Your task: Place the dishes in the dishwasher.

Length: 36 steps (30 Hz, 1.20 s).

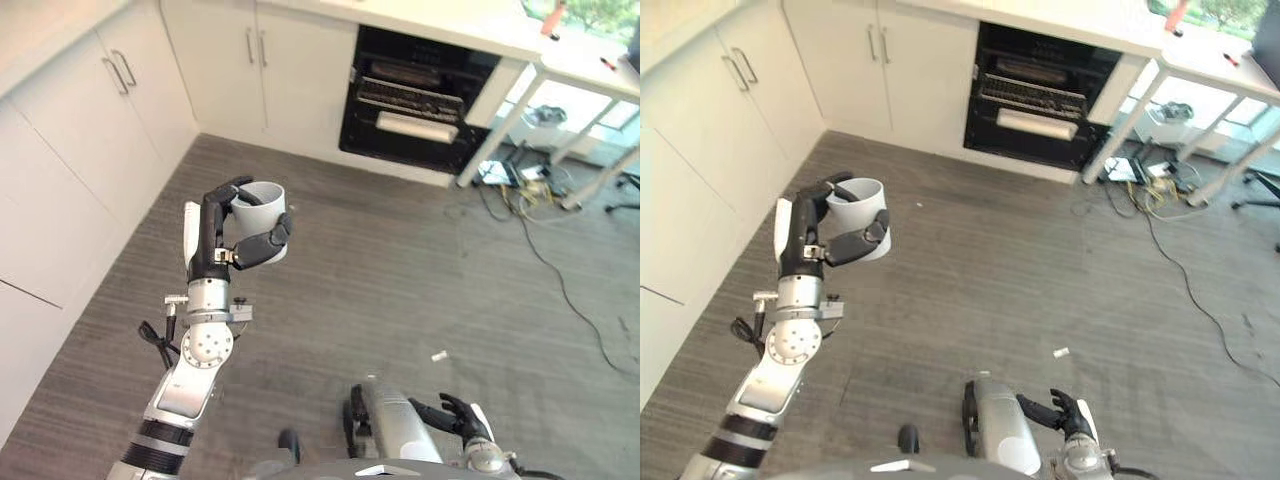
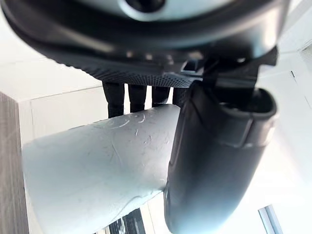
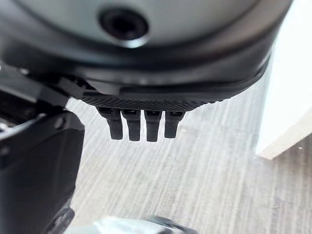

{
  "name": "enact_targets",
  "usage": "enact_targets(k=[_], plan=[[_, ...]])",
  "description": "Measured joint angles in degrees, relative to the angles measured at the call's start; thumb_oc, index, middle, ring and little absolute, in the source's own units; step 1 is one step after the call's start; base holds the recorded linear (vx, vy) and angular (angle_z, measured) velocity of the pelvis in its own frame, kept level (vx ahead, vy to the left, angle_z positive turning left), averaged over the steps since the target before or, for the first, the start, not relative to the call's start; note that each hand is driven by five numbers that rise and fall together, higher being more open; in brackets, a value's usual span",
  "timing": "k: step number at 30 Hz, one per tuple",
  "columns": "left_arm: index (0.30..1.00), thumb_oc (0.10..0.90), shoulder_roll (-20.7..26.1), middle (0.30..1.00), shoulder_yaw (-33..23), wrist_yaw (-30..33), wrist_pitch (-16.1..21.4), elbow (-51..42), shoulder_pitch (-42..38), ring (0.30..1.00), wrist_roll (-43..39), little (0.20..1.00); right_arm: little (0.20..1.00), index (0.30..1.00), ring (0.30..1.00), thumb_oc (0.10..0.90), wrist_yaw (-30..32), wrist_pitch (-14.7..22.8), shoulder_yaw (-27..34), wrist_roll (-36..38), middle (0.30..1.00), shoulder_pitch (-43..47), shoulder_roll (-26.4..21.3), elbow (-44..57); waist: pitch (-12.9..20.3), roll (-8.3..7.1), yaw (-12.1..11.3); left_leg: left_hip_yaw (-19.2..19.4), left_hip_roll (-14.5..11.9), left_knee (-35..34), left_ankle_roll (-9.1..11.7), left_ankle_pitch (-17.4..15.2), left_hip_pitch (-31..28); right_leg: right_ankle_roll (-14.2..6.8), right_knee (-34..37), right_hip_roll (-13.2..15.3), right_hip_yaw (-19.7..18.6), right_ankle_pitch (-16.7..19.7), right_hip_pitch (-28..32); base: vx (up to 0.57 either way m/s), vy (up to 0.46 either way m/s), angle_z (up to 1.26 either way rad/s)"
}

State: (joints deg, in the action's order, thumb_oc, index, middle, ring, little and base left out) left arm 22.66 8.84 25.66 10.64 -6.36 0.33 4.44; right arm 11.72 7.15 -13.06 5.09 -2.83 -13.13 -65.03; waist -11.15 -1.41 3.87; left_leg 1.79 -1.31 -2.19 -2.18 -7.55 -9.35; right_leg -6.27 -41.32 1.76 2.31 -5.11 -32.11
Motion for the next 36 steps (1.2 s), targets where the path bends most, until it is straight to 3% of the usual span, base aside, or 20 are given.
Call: enact_targets(k=[3, 5, 6, 7, 8, 9, 11, 12, 14, 16, 18, 20, 23, 24, 26, 27, 29, 31, 32, 36], plan=[[0.300, 0.400, -0.2, 0.300, -0.2, -0.7, 0.1, 1.2, 0.1, 0.300, -1.7, 0.300, 0.900, 0.900, 0.900, 0.800, 0.1, -0.4, -1.3, 0.1, 0.900, -2.4, 1.4, -1.8, 1.3, -0.89, 1.7, -8.3, -0.4, 2.7, 1.5, -5.9, -2.0, -2.0, 38.1, 1.6, -10.3, -0.5, 4.5, 0.45, -0.104, 1.37], [0.300, 0.400, 0.0, 0.300, 0.4, -0.8, -0.1, 5.3, 0.0, 0.300, -1.8, 0.300, 0.900, 0.900, 0.900, 0.800, -0.5, -1.8, -1.7, 0.0, 0.900, -3.2, 2.7, -5.5, 1.5, -1.43, 1.9, -10.5, -2.6, 2.8, 3.1, -6.4, -6.4, -1.5, 41.6, 1.2, -18.3, 1.5, 7.4, 0.43, -0.193, 1.35], [0.300, 0.400, -0.3, 0.300, 1.5, -1.1, 0.0, 8.0, -0.5, 0.300, -2.0, 0.300, 0.900, 0.900, 0.900, 0.800, -0.5, -2.1, -1.4, 0.0, 0.900, -4.2, 3.1, -7.1, 1.8, -0.02, 2.8, -12.4, -5.3, 4.1, 4.4, -8.1, -7.5, -5.5, 40.2, -0.5, -19.3, 6.2, 9.0, 0.42, -0.228, 1.46], [0.300, 0.400, -1.1, 0.300, 2.0, -1.6, -0.6, 9.8, -0.9, 0.300, -2.2, 0.300, 0.900, 0.900, 0.900, 0.800, -1.2, -2.4, -0.5, -0.1, 0.900, -3.1, 2.3, -8.6, 0.6, 1.79, 3.1, -12.1, -8.1, 5.5, 7.0, -7.3, -7.9, -4.4, 36.1, -2.4, -15.8, 9.9, 8.8, 0.51, -0.258, 1.27], [0.300, 0.400, -1.0, 0.300, 2.8, -2.2, -1.7, 10.1, -0.9, 0.300, -2.3, 0.300, 0.900, 0.900, 0.900, 0.800, -1.1, -2.6, 0.2, -0.1, 0.900, -2.3, 2.1, -9.5, 0.1, 1.22, 3.8, -12.2, -8.5, 6.5, 9.4, -4.4, -8.0, -1.8, 32.8, -3.1, -15.8, 13.9, 8.7, 0.54, -0.284, 0.87], [0.300, 0.400, -2.0, 0.300, 3.9, -3.5, -2.6, 10.2, 1.3, 0.300, -2.8, 0.300, 0.900, 0.900, 0.900, 0.800, -0.8, -3.1, 3.7, -0.3, 0.900, 0.3, 1.0, -11.2, 0.2, 0.99, 4.5, -12.4, -8.4, 8.6, 9.3, 3.4, -9.2, 4.6, 24.5, -5.3, -13.9, 10.0, 8.7, 0.50, -0.289, 0.49], [0.300, 0.400, -2.7, 0.300, 4.3, -4.9, -2.6, 9.8, 1.9, 0.300, -2.9, 0.300, 0.900, 0.900, 0.900, 0.800, -0.3, -2.8, 4.4, -0.3, 0.900, 2.0, -0.6, -10.3, 0.4, 0.99, 5.3, -12.3, -8.1, 8.3, 10.6, 2.1, -10.6, 6.3, 22.6, -6.7, -13.5, 7.3, 11.1, 0.43, -0.372, 0.18], [0.300, 0.400, -2.6, 0.300, 4.2, -5.6, -2.9, 8.6, 1.4, 0.300, -4.4, 0.300, 0.900, 0.900, 0.900, 0.800, -0.5, -2.7, 6.0, -0.3, 0.900, 2.0, -1.3, -8.1, 0.3, 0.70, 5.9, -11.6, -7.3, 13.2, 10.8, 12.0, -6.7, 9.1, 22.4, -6.3, -11.4, 5.1, 12.4, 0.32, -0.422, 0.52], [0.300, 0.400, -3.0, 0.300, 5.2, -7.2, -2.2, 6.4, -2.4, 0.300, -6.3, 0.300, 0.900, 0.900, 0.900, 0.800, -0.9, -2.5, 10.1, -0.1, 0.900, 0.0, -1.0, -4.6, -1.5, -2.16, 6.7, -5.8, -7.3, 39.6, 13.2, 17.7, 8.8, 9.7, 25.1, -3.2, -8.6, 3.7, 16.7, 0.22, -0.288, 0.94], [0.300, 0.400, -1.9, 0.300, 5.4, -7.6, -1.0, 5.2, -3.1, 0.300, -6.7, 0.300, 0.900, 0.900, 0.900, 0.800, -0.7, -3.7, 10.1, 2.1, 0.900, 2.2, -0.5, -8.9, -2.5, -5.32, 3.6, 0.7, -6.7, 50.3, 9.4, 10.8, 17.4, 11.1, 31.5, -3.0, -9.1, 4.1, 25.4, 0.25, -0.114, 0.12], [0.300, 0.400, -0.2, 0.300, 4.9, -7.0, -0.7, 4.6, -1.5, 0.300, -8.3, 0.300, 0.900, 0.900, 0.900, 0.800, -0.1, -3.1, 10.3, 5.1, 0.900, 2.9, -1.5, -8.1, -1.6, -6.41, 1.5, 4.4, -4.0, 44.6, 9.7, 8.4, 23.5, 9.4, 36.8, -2.7, -11.7, 0.1, 33.3, 0.57, 0.012, -0.38], [0.300, 0.400, -0.4, 0.300, 4.3, -7.5, -0.7, 4.8, -0.2, 0.300, -9.0, 0.300, 0.900, 0.900, 0.900, 0.800, 0.0, -3.2, 11.7, 8.7, 0.900, 5.1, -2.5, -7.0, -1.5, -4.12, -0.6, 4.8, -3.9, 21.1, 8.4, 8.3, 24.1, 9.4, 43.3, -4.9, -15.2, 2.4, 40.2, 0.48, 0.123, -0.81], [0.300, 0.400, -0.4, 0.300, 4.2, -8.0, -1.1, 5.6, 2.0, 0.300, -8.9, 0.300, 0.900, 0.900, 0.900, 0.800, -0.4, -1.7, 6.6, 8.5, 0.900, 5.7, -2.3, -5.0, -0.2, -2.98, -1.2, -1.9, -2.0, 2.5, 5.6, 12.3, 21.8, 10.6, 44.9, -6.9, -17.2, 2.9, 46.0, 0.47, 0.125, -0.86], [0.300, 0.400, -0.3, 0.300, 4.2, -8.2, -1.2, 5.7, 2.1, 0.300, -8.9, 0.300, 0.900, 0.900, 0.900, 0.800, -0.4, -1.8, 5.6, 8.5, 0.900, 5.6, -1.7, -5.5, 0.9, -3.06, -2.1, -8.4, -0.3, -3.7, 5.0, 13.8, 20.6, 10.2, 45.5, -6.6, -20.8, 2.7, 47.2, 0.34, 0.149, -1.24], [0.300, 0.400, -0.6, 0.300, 4.7, -7.3, -1.4, 5.6, 2.6, 0.300, -8.8, 0.300, 0.900, 0.900, 0.900, 0.800, -0.5, -1.7, 5.1, 8.5, 0.900, 6.9, -0.9, -6.0, 1.1, -2.72, -3.8, -15.0, 1.1, -3.6, 1.7, 18.6, 18.5, 7.2, 45.0, -6.3, -27.7, 1.0, 50.9, 0.31, 0.240, -1.60], [0.300, 0.400, 0.9, 0.300, 5.0, -6.8, -1.8, 6.0, 3.5, 0.300, -8.8, 0.300, 0.900, 0.900, 0.900, 0.800, -0.3, -1.1, 5.3, 8.5, 0.900, 6.7, 0.7, -6.0, 2.0, -3.26, -3.1, -11.9, -0.2, -3.2, 5.6, 20.4, 14.4, 2.4, 42.4, -6.3, -31.0, -2.5, 53.4, 0.14, 0.197, -1.39], [0.300, 0.400, 1.9, 0.300, 5.9, -7.1, -2.5, 6.7, 2.6, 0.300, -8.8, 0.300, 0.900, 0.900, 0.900, 0.800, -0.6, 0.1, 5.3, 8.8, 0.900, 6.1, 2.2, -5.2, 3.3, -4.00, -2.6, -9.8, -0.6, -3.2, 2.9, 17.9, 13.1, 1.1, 40.2, -2.9, -29.3, -5.6, 49.7, 0.17, 0.287, -1.54], [0.300, 0.400, 1.7, 0.300, 6.1, -7.7, -2.7, 6.9, -1.5, 0.300, -8.3, 0.300, 0.900, 0.900, 0.900, 0.800, -0.5, 0.6, 6.6, 11.0, 0.900, 6.2, 2.3, -3.3, 2.4, -2.69, 0.3, -7.9, -1.0, -3.2, 2.5, 16.6, 12.4, -2.0, 47.3, 2.1, -26.4, -2.3, 44.8, 0.12, 0.221, -1.27], [0.300, 0.400, 2.0, 0.300, 6.4, -8.5, -2.7, 6.9, -3.0, 0.300, -8.2, 0.300, 0.900, 0.900, 0.900, 0.800, -0.4, 0.2, 8.6, 12.5, 0.900, 5.6, 3.2, -3.3, 2.4, -2.99, 1.6, -6.9, -0.2, -3.2, 1.9, 16.1, 11.4, -5.1, 46.1, 3.5, -26.4, 4.3, 43.4, 0.11, 0.283, -0.42], [0.300, 0.400, 1.6, 0.300, 8.8, -9.9, -2.3, 5.8, -6.1, 0.300, -4.9, 0.300, 0.900, 0.900, 0.900, 0.800, -1.8, -2.1, 9.8, 15.5, 0.900, -0.4, 5.6, -5.5, 1.2, -1.62, 3.2, -2.5, -1.8, -3.0, 0.8, 14.4, 5.5, -7.0, 28.2, -0.8, -26.6, 4.1, 37.9, 0.03, 0.247, -0.64]])
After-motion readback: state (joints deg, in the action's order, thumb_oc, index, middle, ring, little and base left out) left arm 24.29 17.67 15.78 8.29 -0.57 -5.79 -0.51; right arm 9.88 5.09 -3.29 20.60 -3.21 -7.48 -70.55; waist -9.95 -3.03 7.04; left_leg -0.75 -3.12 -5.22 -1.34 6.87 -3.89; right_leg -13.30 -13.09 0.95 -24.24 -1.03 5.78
